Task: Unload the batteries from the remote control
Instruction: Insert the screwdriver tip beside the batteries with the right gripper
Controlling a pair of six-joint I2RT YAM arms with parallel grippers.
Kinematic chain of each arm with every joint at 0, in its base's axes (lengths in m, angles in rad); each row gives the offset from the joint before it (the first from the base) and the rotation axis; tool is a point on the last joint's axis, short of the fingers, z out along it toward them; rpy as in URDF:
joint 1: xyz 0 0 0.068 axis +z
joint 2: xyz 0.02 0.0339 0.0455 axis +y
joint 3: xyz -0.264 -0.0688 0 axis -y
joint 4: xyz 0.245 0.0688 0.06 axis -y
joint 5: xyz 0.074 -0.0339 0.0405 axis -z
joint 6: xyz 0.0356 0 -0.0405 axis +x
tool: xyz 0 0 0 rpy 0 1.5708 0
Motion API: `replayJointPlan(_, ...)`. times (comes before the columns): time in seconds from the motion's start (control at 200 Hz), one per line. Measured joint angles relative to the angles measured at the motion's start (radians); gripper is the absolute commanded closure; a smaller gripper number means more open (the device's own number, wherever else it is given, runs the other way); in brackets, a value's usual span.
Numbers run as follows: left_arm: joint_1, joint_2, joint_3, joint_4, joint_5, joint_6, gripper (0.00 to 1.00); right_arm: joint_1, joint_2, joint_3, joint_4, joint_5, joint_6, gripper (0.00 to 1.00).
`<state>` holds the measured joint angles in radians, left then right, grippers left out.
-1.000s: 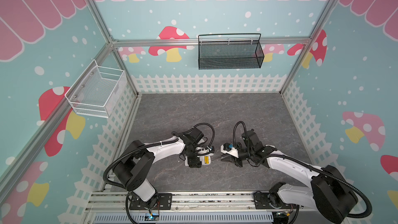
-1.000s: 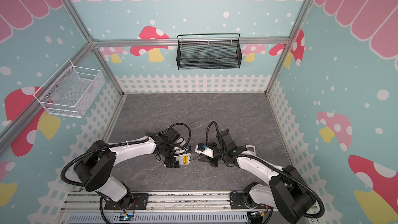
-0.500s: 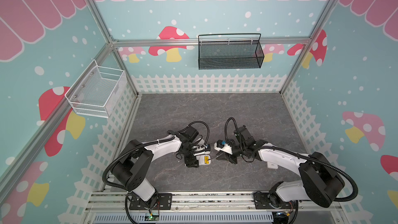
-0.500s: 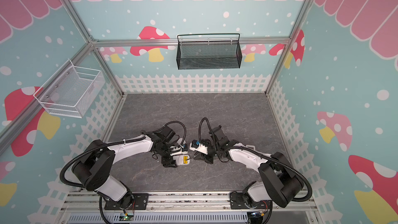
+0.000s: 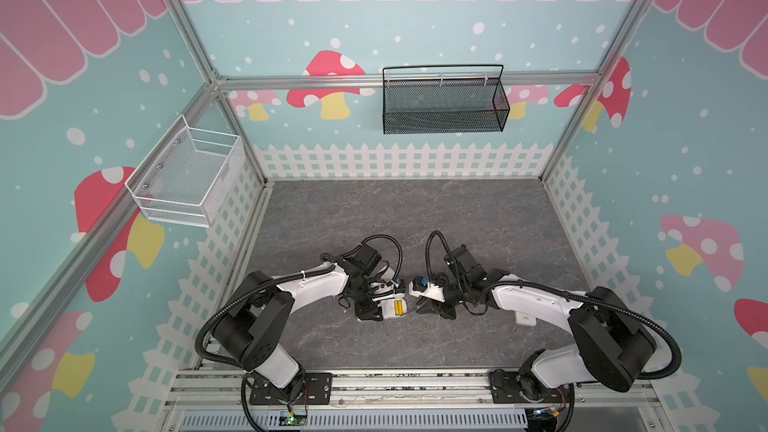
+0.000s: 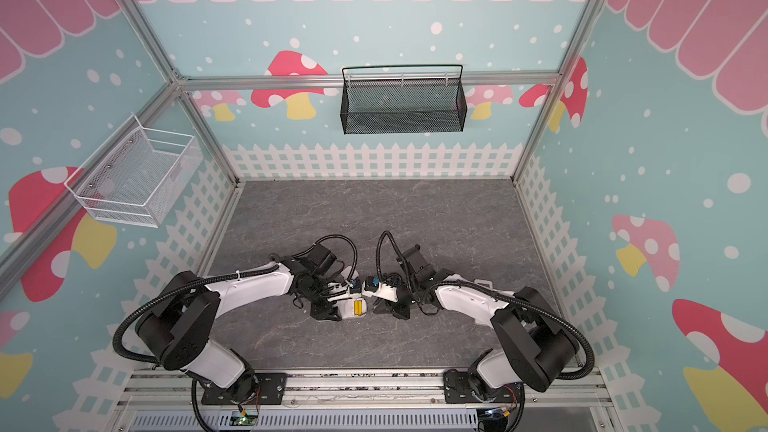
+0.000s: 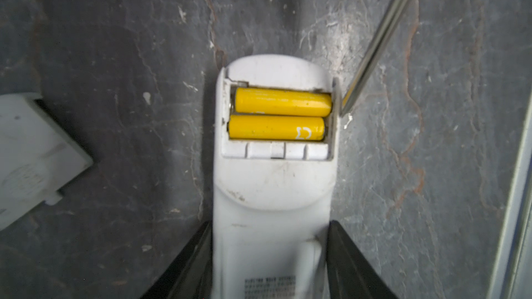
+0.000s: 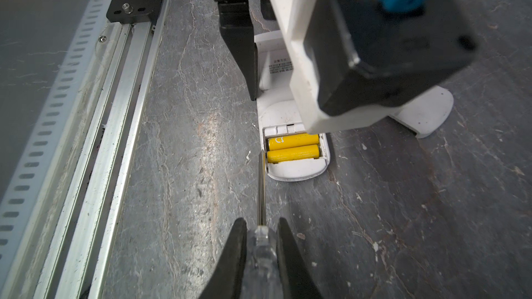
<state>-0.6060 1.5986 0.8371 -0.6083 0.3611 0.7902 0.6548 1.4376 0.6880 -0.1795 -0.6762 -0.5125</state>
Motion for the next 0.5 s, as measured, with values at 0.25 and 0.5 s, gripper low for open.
replayJointPlan(0.25, 0.002, 0.000, 0.000, -0.001, 0.003, 0.007, 0.54, 0.000, -0.007, 0.006, -0.007, 0.004, -0.021, 1.00)
replayJointPlan(0.5, 0.002, 0.002, 0.001, -0.004, 0.006, 0.026, 0.54, 0.000, -0.006, 0.015, -0.003, 0.004, -0.054, 1.00)
